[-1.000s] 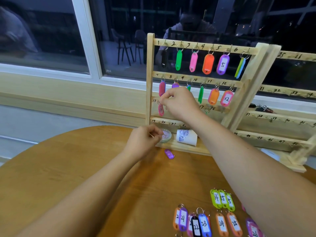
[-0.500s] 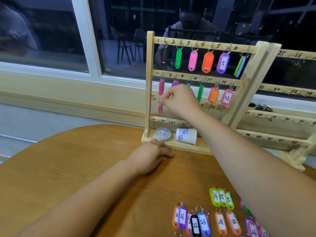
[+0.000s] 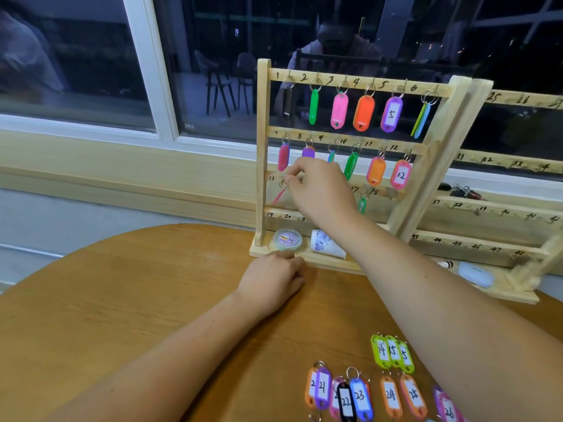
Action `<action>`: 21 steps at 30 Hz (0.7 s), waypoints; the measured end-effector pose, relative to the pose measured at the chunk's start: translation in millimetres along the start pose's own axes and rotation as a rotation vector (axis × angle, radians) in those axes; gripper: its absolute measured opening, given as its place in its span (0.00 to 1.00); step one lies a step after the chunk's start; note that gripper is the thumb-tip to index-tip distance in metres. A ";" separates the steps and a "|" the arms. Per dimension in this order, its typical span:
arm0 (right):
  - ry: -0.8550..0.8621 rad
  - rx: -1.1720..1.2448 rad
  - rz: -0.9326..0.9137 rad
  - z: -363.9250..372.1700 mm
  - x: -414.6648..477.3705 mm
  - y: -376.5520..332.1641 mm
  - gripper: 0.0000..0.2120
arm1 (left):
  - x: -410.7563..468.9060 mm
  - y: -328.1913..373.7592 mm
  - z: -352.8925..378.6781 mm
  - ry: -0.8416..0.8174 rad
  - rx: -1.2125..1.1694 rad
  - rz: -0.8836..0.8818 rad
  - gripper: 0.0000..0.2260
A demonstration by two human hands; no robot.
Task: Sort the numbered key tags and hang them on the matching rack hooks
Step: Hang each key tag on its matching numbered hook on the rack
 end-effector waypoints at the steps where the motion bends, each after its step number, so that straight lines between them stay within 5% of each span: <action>1: 0.022 0.015 -0.018 -1.6 -5.0 0.3 0.07 | 1.1 0.8 0.6 0.006 -0.038 -0.011 0.11; 12: 0.074 0.081 -0.171 14.8 -73.4 31.9 0.03 | 9.3 4.3 7.3 -0.001 -0.080 -0.053 0.07; 21: -0.154 0.208 0.012 42.5 -72.4 76.7 0.07 | -0.6 -13.9 -66.7 0.207 -0.601 -0.152 0.03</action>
Point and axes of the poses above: each hand's wrist, its own x-axis towards the middle knuckle, its own z-axis out of the palm, y = z × x, the point moved 8 cm from there along x, towards the middle knuckle, and after that the axes turned 11 degrees about -y, right-handed, at the moved point
